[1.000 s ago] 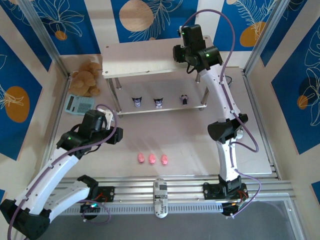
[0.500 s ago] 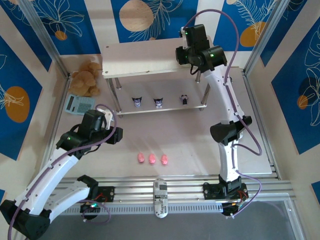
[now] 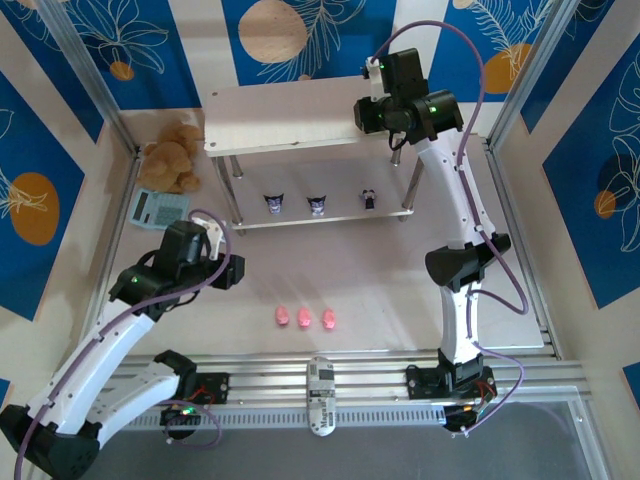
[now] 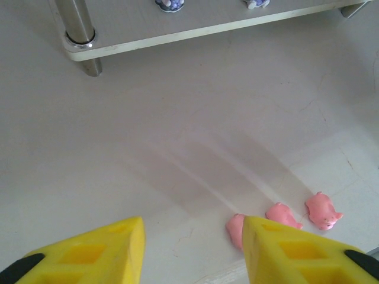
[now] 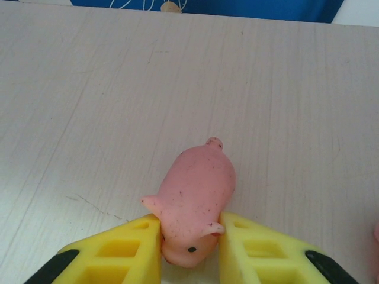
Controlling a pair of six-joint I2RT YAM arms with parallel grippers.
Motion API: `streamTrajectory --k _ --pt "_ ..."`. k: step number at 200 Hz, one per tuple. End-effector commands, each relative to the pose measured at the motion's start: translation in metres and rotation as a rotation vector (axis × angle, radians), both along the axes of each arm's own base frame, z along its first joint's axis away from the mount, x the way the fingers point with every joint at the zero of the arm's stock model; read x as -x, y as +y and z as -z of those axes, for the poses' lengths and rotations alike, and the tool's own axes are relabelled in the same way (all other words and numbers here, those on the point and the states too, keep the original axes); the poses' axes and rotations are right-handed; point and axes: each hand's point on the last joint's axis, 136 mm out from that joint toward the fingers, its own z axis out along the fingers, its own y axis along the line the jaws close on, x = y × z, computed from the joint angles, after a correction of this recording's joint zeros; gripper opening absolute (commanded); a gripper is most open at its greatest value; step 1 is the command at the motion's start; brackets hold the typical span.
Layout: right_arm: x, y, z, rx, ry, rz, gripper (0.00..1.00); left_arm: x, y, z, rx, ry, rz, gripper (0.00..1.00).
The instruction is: Place and organize the plastic toys onto the shelf
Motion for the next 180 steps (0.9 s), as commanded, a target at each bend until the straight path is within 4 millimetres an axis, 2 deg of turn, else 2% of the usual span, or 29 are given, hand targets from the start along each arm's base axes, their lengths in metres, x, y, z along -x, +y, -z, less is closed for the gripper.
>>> streamTrajectory --k 1,58,109,153,180 --pt "0.014 0.006 0.004 -0.009 0.041 -0.058 0.29 0.004 0.004 0.003 -0.001 0.019 -0.009 0.48" --pt "0.015 0.002 -0.001 -0.007 0.028 -0.042 0.43 0.005 0.005 0.003 -0.003 0.018 -0.009 0.48" --pt "0.017 0.004 -0.013 -0.038 0.0 -0.051 0.6 0.005 0.005 0.0 -0.005 0.015 -0.008 0.48" --pt "0.032 0.013 -0.048 -0.137 -0.063 -0.104 0.7 0.005 0.007 -0.003 -0.01 0.003 -0.013 0.48" --pt "0.052 0.014 -0.084 -0.148 -0.162 -0.118 0.71 0.005 0.007 -0.008 -0.005 -0.01 -0.013 0.48"
